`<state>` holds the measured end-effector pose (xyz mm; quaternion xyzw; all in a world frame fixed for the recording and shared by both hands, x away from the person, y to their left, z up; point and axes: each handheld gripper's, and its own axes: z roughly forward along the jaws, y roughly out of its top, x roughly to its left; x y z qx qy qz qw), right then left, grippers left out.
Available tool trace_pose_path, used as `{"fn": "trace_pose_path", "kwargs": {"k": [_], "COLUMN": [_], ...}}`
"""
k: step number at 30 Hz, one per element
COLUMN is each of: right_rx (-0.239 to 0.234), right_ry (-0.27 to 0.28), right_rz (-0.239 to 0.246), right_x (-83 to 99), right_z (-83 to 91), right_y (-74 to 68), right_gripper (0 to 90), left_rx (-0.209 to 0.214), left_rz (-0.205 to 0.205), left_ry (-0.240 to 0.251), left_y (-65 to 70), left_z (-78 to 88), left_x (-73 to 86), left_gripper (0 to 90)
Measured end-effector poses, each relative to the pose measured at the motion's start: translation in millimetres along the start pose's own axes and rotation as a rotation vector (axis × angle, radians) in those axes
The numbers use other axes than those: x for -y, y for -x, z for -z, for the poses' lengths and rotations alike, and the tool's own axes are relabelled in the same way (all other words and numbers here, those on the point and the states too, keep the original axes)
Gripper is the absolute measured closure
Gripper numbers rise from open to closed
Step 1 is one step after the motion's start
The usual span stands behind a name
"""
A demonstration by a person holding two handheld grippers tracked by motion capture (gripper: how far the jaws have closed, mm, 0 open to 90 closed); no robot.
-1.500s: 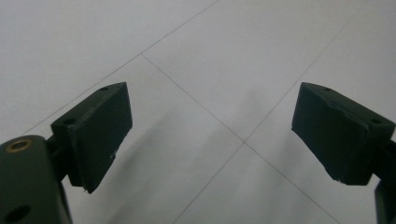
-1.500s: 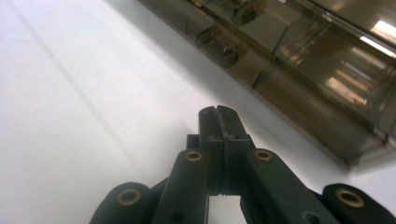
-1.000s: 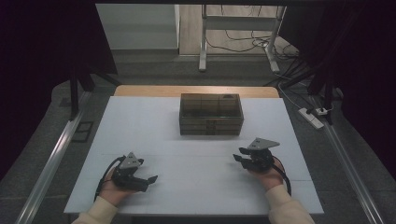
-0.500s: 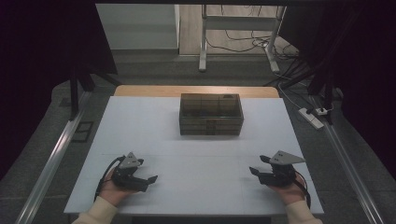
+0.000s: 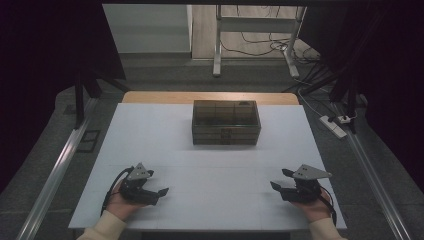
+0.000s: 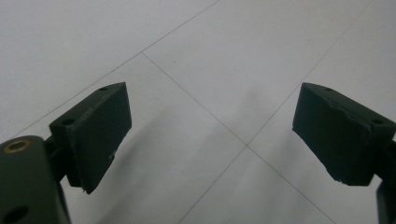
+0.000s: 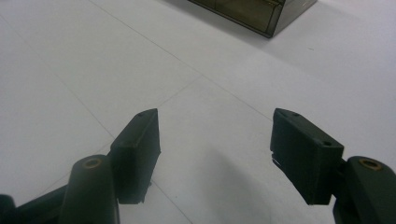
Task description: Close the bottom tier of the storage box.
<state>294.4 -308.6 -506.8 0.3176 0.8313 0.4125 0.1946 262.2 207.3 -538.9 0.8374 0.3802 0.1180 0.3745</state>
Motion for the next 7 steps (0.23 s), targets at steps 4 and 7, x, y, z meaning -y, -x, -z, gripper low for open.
{"fn": "trace_pose_path", "kwargs": {"k": [4, 7], "right_rx": [0.002, 0.003], "right_ry": [0.001, -0.002], "right_rz": [0.001, -0.001], "right_x": [-0.2, 0.2], "right_z": [0.1, 0.8], "right_y": [0.2, 0.2], "right_gripper": [32.8, 32.3], "left_rx": [-0.001, -0.002], "left_rz": [0.0, 0.001], "left_ry": [0.001, 0.001], "left_y": [-0.1, -0.4], "left_z": [0.1, -0.2], "left_x": [-0.1, -0.4], "left_gripper": [11.4, 11.4]}}
